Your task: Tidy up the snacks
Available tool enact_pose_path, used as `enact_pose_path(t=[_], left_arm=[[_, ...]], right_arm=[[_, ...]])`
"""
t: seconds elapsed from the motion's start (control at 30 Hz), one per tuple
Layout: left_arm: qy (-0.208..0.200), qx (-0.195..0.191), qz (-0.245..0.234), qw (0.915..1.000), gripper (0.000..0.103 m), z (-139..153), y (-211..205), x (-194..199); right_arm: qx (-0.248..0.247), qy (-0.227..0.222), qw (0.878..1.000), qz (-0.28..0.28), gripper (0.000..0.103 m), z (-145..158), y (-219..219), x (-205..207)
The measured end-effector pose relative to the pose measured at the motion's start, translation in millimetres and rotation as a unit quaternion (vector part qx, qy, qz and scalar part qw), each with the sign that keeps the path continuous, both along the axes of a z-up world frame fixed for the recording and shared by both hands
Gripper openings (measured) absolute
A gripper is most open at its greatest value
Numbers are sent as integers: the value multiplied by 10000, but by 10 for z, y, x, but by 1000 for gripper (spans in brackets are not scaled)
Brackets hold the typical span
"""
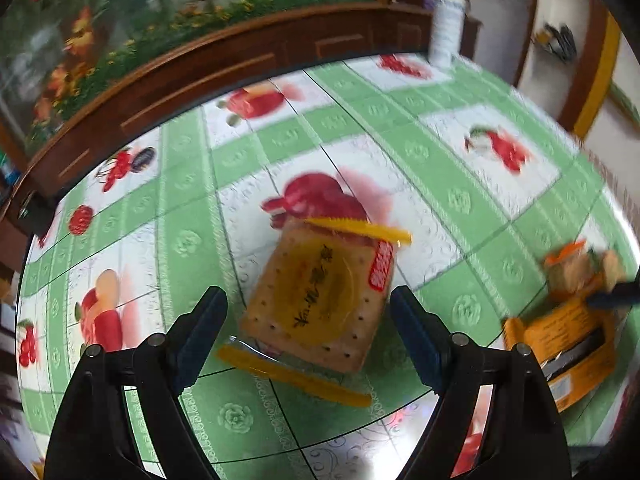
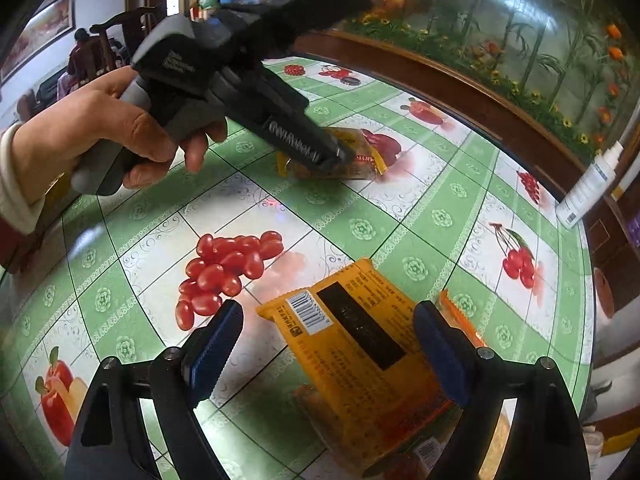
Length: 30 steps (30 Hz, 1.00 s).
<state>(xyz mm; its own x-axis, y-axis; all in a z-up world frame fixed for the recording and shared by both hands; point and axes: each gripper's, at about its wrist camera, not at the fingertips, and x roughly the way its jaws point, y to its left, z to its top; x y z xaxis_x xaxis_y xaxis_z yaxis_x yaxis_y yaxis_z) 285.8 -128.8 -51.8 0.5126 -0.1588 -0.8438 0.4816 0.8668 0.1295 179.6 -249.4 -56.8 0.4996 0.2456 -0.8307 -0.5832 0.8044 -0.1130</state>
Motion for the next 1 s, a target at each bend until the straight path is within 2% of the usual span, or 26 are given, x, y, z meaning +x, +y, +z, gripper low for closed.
enact_pose_path(t=[0.1, 0.23, 0.47, 0.53, 0.57, 0.6, 0.83, 1.0], left_arm=[[-97, 90, -216, 9997, 86, -82, -52, -69], [68, -36, -141, 9999, 87, -93, -26, -9], [68, -148, -45, 9999, 87, -121, -24, 6], [62, -175, 31, 9998, 84, -122, -14, -9], [72, -203, 81, 9997, 82, -119, -4, -24], [85, -233, 139, 9996, 73, -110, 9, -46], [160, -345, 527, 9979, 70, -101, 151, -364], [142, -666, 832, 9942, 69, -86, 360, -727]], right_arm=[[-34, 102, 9998, 140, 89, -19, 33, 84], [-167, 218, 9992, 290, 89, -49, 64, 182], [-533, 552, 9967, 271, 89, -139, 46, 251], [-330, 763, 9963, 206, 86, -156, 6, 256], [-163, 847, 9962, 145, 73, -154, -22, 264], [101, 928, 9956, 59, 71, -140, -63, 270], [583, 867, 9945, -109, 71, -101, -36, 48], [919, 722, 9928, -276, 71, 2, -31, -182]])
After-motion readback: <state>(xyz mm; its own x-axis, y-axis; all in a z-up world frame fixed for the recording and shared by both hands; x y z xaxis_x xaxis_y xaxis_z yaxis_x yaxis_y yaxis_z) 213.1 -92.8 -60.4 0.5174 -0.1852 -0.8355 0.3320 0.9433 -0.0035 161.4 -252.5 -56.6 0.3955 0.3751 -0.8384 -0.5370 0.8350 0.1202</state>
